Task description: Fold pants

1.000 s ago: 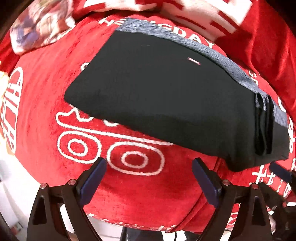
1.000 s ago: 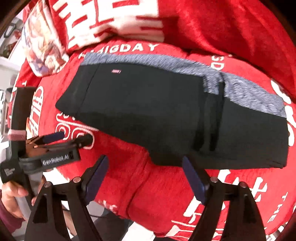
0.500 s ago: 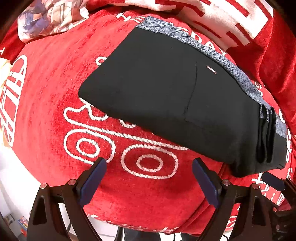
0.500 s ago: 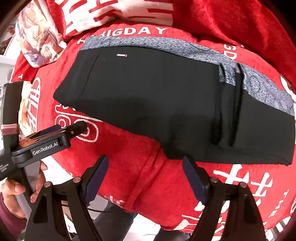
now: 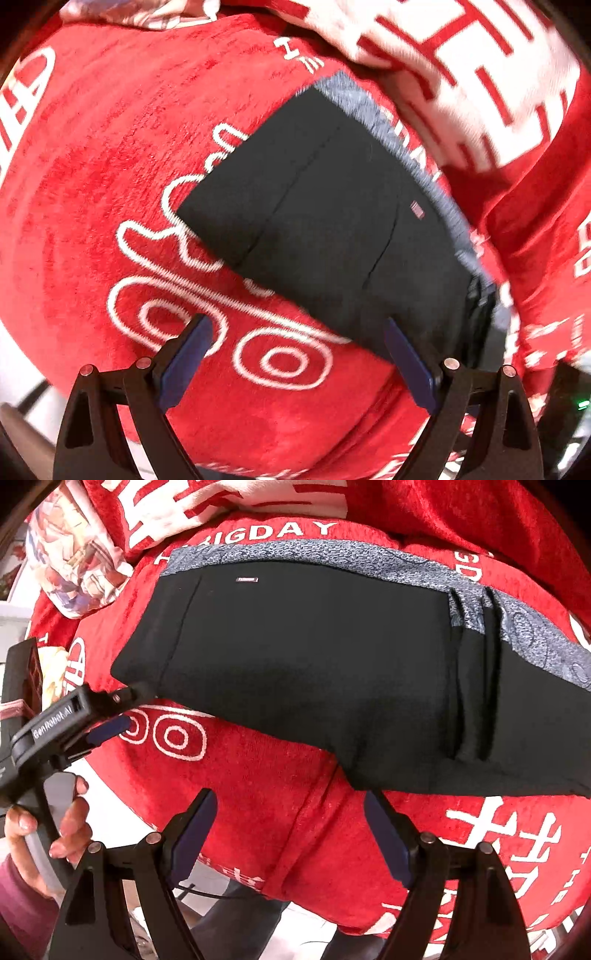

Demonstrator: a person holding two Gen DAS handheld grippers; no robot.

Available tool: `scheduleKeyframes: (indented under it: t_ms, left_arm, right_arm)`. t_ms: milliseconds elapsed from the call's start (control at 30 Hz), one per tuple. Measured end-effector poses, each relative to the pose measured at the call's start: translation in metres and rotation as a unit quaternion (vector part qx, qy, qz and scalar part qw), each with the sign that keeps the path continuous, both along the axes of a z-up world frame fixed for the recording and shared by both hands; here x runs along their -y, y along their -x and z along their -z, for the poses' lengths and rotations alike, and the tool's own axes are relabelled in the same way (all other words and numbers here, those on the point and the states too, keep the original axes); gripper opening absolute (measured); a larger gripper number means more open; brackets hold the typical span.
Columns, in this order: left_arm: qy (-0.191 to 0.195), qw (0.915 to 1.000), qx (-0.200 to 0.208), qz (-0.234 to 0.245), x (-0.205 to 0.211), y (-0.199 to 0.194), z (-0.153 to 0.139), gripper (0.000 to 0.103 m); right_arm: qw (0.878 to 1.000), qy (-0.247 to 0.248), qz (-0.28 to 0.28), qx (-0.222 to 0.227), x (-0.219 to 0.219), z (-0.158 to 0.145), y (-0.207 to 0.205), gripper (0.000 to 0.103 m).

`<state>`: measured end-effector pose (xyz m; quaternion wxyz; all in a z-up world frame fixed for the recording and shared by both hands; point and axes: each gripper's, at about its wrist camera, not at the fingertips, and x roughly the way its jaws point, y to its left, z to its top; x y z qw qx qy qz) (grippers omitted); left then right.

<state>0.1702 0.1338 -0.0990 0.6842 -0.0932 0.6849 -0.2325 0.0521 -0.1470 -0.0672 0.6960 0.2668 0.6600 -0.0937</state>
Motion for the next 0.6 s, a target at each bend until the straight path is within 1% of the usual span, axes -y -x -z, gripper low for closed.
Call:
scheduleKeyframes:
  t_ms: [33,67,200,233,300,367,433,500,600]
  left_arm:
    - [0.025,0.9996,-0.009,-0.008,-0.003,-0.003,0.002,0.094]
    - [0.04,0.999,-0.014,-0.011,-0.004,-0.006,0.004,0.094]
    - [0.082,0.9963,-0.02,-0.019,0.0,-0.01,0.013,0.094]
    - [0.097,0.9948,-0.019,-0.023,0.0,-0.013,0.013,0.094]
    - [0.114,0.9928,-0.021,-0.032,0.006,-0.014,0.016,0.094]
    - [0.127,0.9902,-0.032,-0.047,0.003,-0.017,0.022,0.094]
    - [0.137,0.9885,-0.032,-0.056,0.002,-0.019,0.025,0.094]
    - [0.145,0.9873,-0.031,-0.057,0.004,-0.019,0.026,0.098]
    - [0.14,0.9884,-0.022,-0.055,0.009,-0.018,0.026,0.098]
  right_arm:
    - [1.0,-0.001,0.0,0.001,-0.001,0.0,0.0,0.084]
    - [1.0,-0.003,-0.001,0.001,-0.003,0.001,-0.001,0.084]
    - [1.0,-0.011,-0.002,0.002,-0.007,0.004,-0.003,0.084]
    - [1.0,-0.012,-0.003,0.002,-0.008,0.005,-0.003,0.084]
    - [1.0,-0.014,-0.004,0.0,-0.009,0.007,-0.003,0.084]
    - [1.0,-0.019,-0.001,0.001,-0.01,0.009,-0.002,0.084]
    - [1.0,-0.022,0.003,0.002,-0.01,0.011,-0.001,0.084]
    - [1.0,-0.024,0.006,0.006,-0.01,0.012,-0.002,0.084]
    - [1.0,-0.024,0.008,0.011,-0.011,0.011,-0.003,0.084]
